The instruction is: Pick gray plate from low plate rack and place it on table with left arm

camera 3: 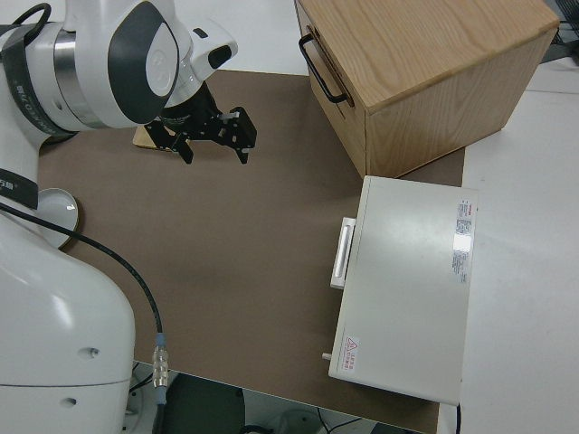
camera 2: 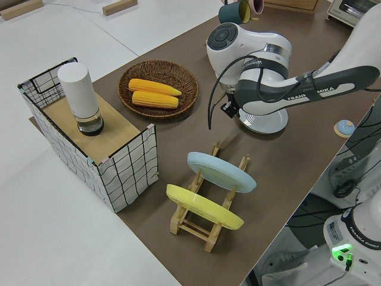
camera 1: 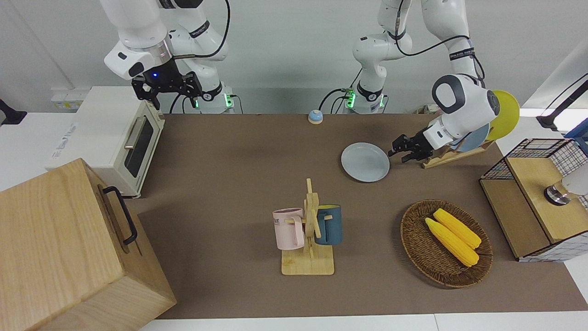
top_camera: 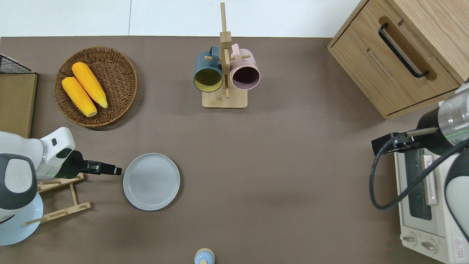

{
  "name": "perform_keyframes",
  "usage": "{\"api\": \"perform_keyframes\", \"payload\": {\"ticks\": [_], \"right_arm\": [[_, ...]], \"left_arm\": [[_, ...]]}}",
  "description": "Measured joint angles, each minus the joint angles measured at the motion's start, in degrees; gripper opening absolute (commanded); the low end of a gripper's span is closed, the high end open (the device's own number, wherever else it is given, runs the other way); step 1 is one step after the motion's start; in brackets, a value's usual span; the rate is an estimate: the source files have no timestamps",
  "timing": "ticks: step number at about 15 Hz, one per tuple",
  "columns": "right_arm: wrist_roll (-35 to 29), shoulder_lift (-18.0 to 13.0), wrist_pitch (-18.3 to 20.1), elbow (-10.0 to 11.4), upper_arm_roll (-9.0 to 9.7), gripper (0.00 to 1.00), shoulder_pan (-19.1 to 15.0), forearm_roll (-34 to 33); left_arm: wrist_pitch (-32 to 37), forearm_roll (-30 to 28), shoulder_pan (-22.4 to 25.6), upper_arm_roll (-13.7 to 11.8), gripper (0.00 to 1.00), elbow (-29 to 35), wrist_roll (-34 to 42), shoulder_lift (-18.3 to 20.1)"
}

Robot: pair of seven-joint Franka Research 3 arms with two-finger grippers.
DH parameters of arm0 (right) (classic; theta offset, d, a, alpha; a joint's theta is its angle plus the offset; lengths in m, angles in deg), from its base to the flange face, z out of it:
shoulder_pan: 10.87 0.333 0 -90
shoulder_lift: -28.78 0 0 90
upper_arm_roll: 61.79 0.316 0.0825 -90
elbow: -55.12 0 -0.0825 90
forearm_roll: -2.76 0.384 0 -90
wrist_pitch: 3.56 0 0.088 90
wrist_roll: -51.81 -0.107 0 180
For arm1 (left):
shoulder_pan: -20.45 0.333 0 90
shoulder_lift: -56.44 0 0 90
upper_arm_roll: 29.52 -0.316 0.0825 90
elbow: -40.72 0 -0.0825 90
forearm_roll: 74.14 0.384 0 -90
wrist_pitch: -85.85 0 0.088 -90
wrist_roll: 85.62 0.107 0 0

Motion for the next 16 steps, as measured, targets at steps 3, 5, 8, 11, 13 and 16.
{"api": "perform_keyframes", "payload": {"ticks": [3, 5, 8, 11, 13, 16], "right_arm": [[0.0, 0.0, 0.0, 0.0, 0.00, 0.983, 0.0, 0.0], [0.0, 0.0, 0.0, 0.0, 0.00, 0.983, 0.0, 0.0], [0.0, 0.0, 0.0, 0.0, 0.00, 0.983, 0.0, 0.0], [0.0, 0.0, 0.0, 0.0, 0.00, 0.983, 0.0, 0.0], [0.0, 0.0, 0.0, 0.0, 0.00, 0.983, 0.0, 0.0], [0.0, 0.0, 0.0, 0.0, 0.00, 0.983, 0.0, 0.0]], "left_arm": [[8.2, 11.0, -0.3, 1.0, 0.95, -10.0, -10.3, 0.9], [11.8, 15.9, -0.3, 2.7, 0.99, -15.9, -16.1, 1.3], [14.1, 20.0, -0.4, 4.5, 0.99, -20.4, -22.0, 1.5], [18.7, 22.8, -0.4, 5.2, 0.99, -28.2, -23.1, 1.6], [19.8, 23.8, -0.4, 6.3, 0.99, -30.6, -23.3, 1.6], [20.2, 24.1, -0.4, 7.0, 0.99, -32.2, -23.9, 1.6]]}}
